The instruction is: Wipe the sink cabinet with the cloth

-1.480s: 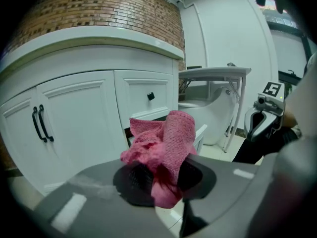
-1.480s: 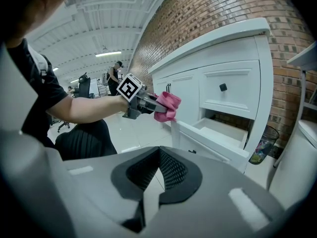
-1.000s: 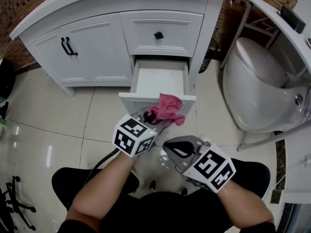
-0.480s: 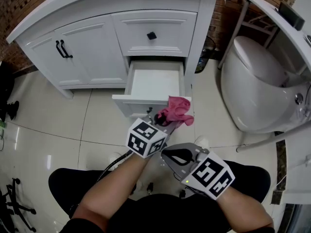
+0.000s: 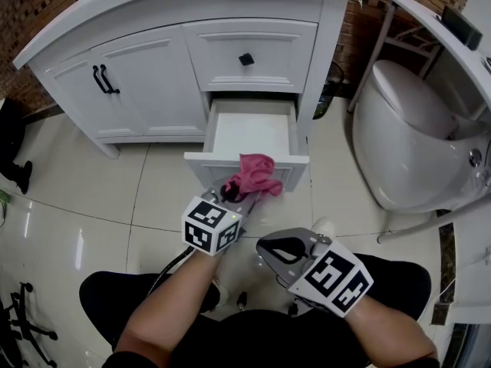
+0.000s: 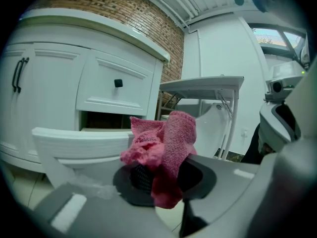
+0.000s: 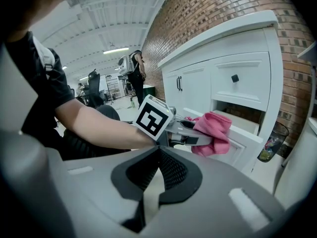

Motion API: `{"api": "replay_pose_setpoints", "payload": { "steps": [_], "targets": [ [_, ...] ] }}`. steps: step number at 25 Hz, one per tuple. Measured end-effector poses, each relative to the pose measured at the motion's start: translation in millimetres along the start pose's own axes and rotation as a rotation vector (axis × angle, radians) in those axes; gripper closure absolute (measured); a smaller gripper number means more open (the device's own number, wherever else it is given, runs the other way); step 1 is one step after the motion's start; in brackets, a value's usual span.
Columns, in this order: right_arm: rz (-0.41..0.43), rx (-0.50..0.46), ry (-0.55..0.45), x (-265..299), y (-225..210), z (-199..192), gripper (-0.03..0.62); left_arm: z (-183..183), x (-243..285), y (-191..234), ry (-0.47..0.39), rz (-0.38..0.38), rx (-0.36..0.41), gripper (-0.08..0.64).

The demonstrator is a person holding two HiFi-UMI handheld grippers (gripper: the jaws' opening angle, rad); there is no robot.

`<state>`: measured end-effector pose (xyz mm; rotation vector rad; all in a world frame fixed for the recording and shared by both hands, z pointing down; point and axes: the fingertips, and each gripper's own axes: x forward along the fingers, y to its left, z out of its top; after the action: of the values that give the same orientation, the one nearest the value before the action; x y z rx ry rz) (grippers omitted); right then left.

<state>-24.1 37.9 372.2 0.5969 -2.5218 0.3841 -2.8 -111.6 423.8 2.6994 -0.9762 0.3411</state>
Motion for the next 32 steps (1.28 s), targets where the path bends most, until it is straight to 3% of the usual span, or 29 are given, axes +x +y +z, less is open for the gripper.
{"api": "replay_pose_setpoints", "payload": {
  "steps": [16, 32],
  "targets": [
    [0.011, -0.023, 0.056, 25.3, 4.3, -1.4, 0.586, -28.1, -78.9, 101.1, -0.055, 0.244, -0.093, 0.466],
    [-0.013, -0.023, 0.057, 21.4, -1.2, -5.1, 0.586, -47.1, -88.8, 110.2, -0.062, 0.294, -0.099, 0.466]
  ]
}}
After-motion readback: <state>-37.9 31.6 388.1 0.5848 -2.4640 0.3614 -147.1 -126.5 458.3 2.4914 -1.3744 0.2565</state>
